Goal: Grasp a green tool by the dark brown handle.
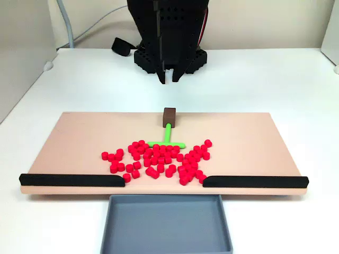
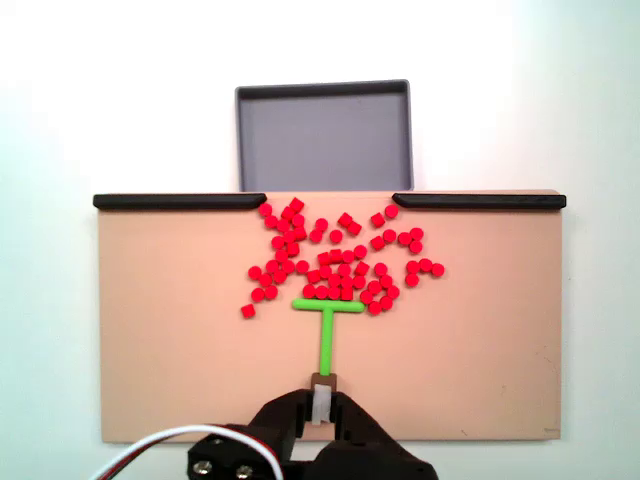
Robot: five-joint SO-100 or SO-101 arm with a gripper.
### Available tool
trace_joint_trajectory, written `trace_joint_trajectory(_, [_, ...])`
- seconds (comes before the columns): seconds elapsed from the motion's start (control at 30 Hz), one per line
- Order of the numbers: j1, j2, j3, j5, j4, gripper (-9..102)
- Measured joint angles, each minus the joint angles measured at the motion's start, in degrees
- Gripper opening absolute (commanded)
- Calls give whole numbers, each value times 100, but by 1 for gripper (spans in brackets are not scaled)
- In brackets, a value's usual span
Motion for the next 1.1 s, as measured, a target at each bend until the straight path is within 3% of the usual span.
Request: trace_joint_trajectory(1.1, [-9, -352, 0, 0, -9, 0])
